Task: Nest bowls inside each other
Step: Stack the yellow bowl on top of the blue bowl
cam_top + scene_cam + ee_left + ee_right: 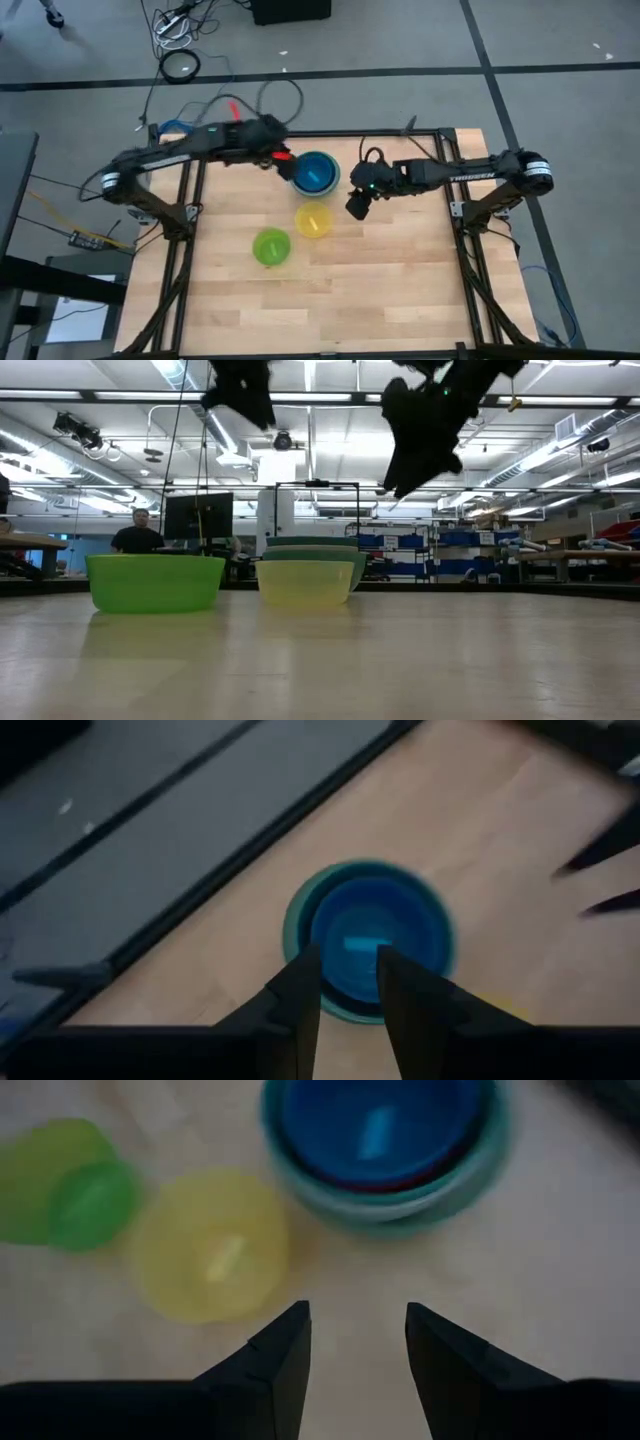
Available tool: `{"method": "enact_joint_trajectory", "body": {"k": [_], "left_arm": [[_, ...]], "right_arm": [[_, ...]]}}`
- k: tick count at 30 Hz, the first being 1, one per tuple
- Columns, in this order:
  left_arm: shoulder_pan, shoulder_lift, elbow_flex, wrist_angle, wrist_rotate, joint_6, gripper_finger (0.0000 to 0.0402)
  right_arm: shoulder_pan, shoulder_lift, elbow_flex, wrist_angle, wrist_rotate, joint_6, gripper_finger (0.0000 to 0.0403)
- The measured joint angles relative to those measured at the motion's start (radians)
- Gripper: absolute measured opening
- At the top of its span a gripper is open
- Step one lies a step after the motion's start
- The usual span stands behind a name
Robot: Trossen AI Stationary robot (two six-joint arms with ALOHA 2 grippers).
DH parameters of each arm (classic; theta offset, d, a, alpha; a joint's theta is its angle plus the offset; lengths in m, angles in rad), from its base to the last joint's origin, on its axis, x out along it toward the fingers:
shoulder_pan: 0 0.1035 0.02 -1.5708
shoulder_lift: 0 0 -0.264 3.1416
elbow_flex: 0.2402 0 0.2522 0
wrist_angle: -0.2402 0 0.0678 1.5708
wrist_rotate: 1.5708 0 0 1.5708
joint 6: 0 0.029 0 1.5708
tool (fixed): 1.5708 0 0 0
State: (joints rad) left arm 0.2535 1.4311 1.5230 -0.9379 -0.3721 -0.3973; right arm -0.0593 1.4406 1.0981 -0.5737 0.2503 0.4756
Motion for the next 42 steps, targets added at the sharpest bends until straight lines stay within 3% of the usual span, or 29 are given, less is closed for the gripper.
{"method": "enact_joint_trajectory", "body": {"k": [6,8,17,29,33,38,42], "left_arm": [[-0.076,-0.161,-0.010,-0.019,-0.001,-0.019,0.0108],[-0.099,-0.188,-0.021,-0.063,-0.005,-0.040,0.0108],[-0.206,-0.208,-0.033,-0.391,-0.141,-0.236,0.0108],[-0.353,-0.217,-0.248,-0.469,-0.130,-0.487,0.0108],[-0.405,-0.215,-0.351,-0.469,-0.101,-0.587,0.0108],[-0.469,-0.215,-0.433,-0.462,-0.079,-0.693,0.0108],[-0.507,-0.216,-0.440,-0.443,-0.083,-0.736,0.0108]], "right_arm": [[-0.011,0.057,-0.155,0.375,-0.210,0.159,0.0153],[-0.011,0.103,-0.161,0.425,-0.242,0.186,0.0153],[-0.011,0.316,-0.040,0.397,-0.247,0.186,0.0153],[-0.014,0.413,0.029,0.279,-0.186,0.143,0.0148],[-0.017,0.418,0.030,0.285,-0.187,0.126,0.0116],[-0.019,0.409,0.029,0.286,-0.203,0.063,0.0020],[-0.019,0.358,0.029,0.299,-0.202,0.039,0.0005]]}}
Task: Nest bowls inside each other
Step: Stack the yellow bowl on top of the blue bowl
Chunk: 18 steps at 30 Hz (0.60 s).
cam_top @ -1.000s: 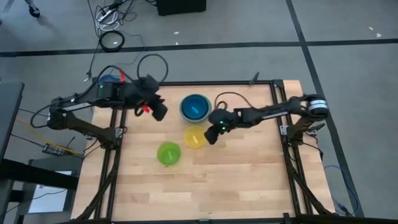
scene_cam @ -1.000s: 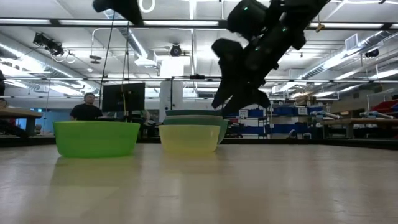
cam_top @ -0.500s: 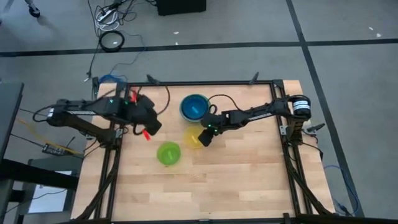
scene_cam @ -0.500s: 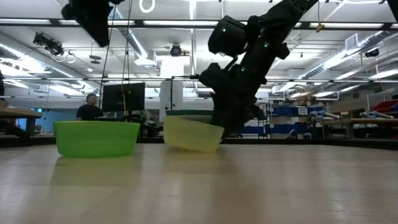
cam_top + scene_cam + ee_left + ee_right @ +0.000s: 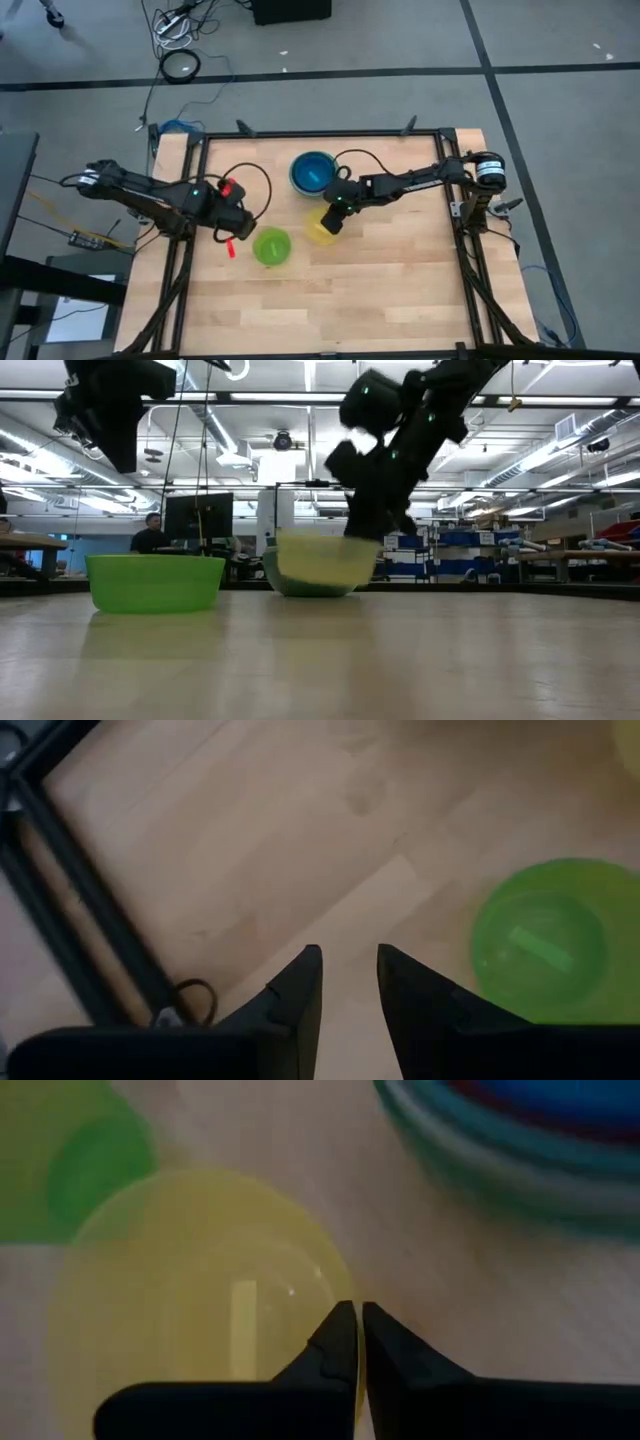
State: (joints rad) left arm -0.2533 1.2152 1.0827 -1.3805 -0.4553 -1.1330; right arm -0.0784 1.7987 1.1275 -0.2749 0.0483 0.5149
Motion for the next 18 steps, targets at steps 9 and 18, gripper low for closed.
{"method": "enact_joint_trajectory", "body": {"k": [9,18], "left_arm": [[-0.030,-0.013,0.004,0.179,-0.019,0.050,0.0108],[-0.030,-0.013,0.005,0.260,-0.021,0.080,0.0108]], "right_arm": [[-0.065,-0.200,0.001,0.121,0.138,-0.088,0.0001],[-0.221,-0.121,0.001,0.286,0.128,-0.132,0.0000]]}}
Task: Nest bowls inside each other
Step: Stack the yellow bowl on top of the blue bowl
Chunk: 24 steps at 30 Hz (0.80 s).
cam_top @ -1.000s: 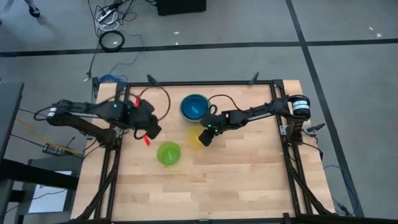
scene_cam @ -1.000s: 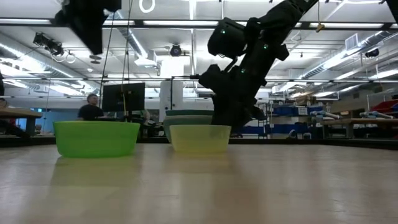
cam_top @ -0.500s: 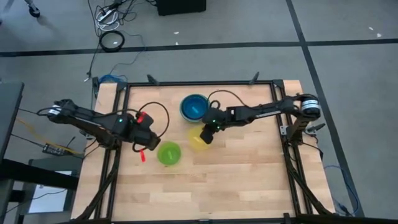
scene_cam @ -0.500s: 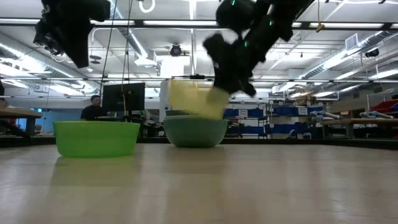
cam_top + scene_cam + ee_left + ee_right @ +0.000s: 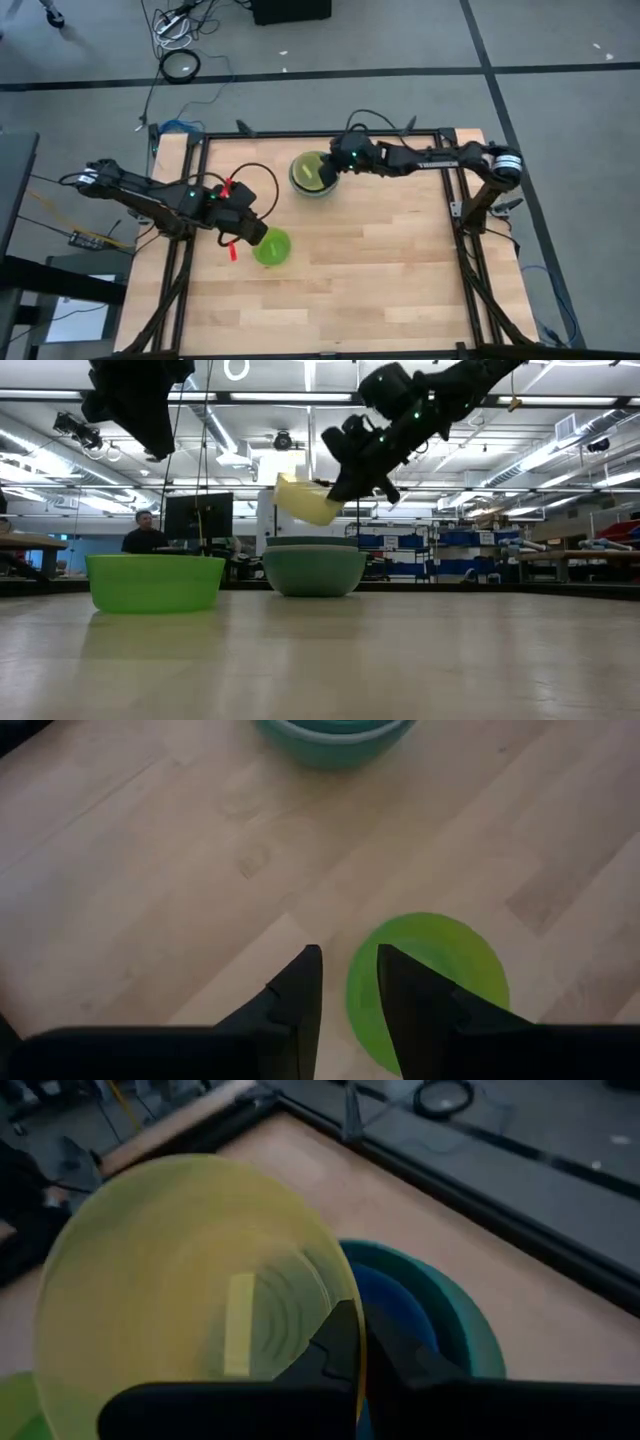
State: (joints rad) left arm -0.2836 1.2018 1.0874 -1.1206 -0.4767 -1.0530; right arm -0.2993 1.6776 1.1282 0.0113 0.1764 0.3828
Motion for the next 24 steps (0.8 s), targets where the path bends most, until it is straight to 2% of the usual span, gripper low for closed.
{"method": "enact_joint_trajectory", "body": {"k": [5,15,24], "left_arm": [[0.000,0.000,0.000,0.003,-0.003,0.002,0.0108],[0.000,0.000,0.000,0.009,-0.005,0.003,0.0108],[0.000,0.000,0.000,0.002,-0.005,0.002,0.0108]], "right_arm": [[-0.031,0.024,0.000,-0.030,-0.072,-0.003,0.0014],[-0.039,0.018,0.000,-0.041,-0.052,-0.020,0.0118],[-0.038,0.018,0.000,-0.033,0.041,-0.046,0.0125]]}}
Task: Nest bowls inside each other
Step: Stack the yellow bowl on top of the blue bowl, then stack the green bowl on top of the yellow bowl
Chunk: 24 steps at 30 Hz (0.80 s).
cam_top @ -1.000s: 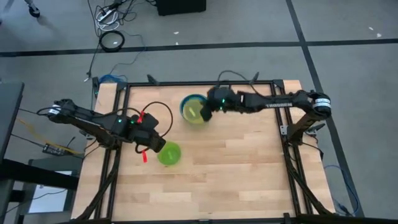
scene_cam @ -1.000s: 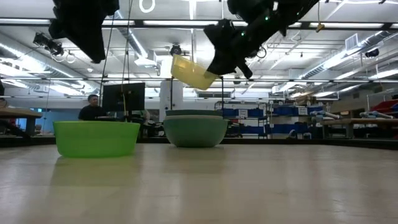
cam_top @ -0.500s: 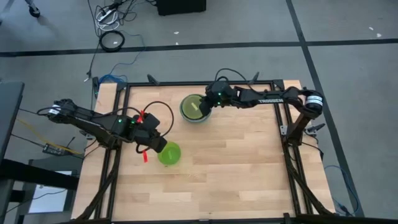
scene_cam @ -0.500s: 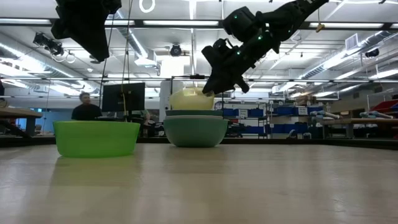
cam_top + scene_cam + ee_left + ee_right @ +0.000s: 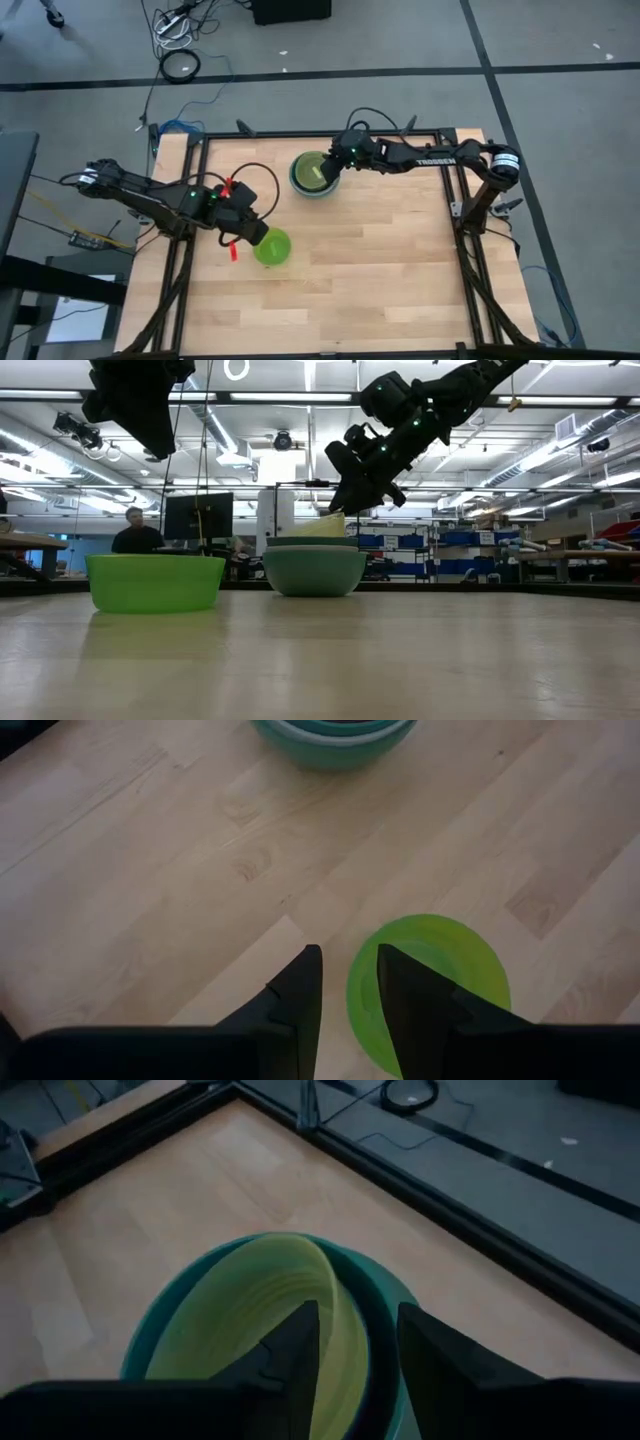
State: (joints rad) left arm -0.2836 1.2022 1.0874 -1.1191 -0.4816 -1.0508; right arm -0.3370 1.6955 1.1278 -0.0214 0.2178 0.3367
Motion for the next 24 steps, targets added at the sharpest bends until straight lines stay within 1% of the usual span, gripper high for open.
{"method": "enact_joint_trajectory", "body": {"k": [3,10,14,18,21,24], "left_arm": [[0.000,0.000,0.000,0.001,0.000,0.000,0.0108],[0.000,0.000,0.000,0.001,0.000,0.000,0.0108],[0.000,0.000,0.000,0.000,0.000,0.000,0.0108],[-0.004,0.000,-0.002,-0.001,0.037,0.003,0.0108],[-0.008,0.001,-0.038,0.003,0.118,-0.007,0.0108],[-0.025,0.002,-0.117,0.049,0.201,-0.051,0.0108]], "right_arm": [[-0.001,0.003,0.000,-0.011,0.000,0.010,0.0125],[0.017,0.005,0.000,-0.132,0.031,0.035,0.0125],[0.036,-0.008,0.000,-0.134,0.051,0.012,0.0125],[0.053,-0.119,0.000,-0.125,0.059,-0.019,0.0125],[0.079,-0.234,0.000,-0.156,0.093,-0.051,0.0125],[0.121,-0.356,0.001,-0.233,0.151,-0.084,0.0125]]}}
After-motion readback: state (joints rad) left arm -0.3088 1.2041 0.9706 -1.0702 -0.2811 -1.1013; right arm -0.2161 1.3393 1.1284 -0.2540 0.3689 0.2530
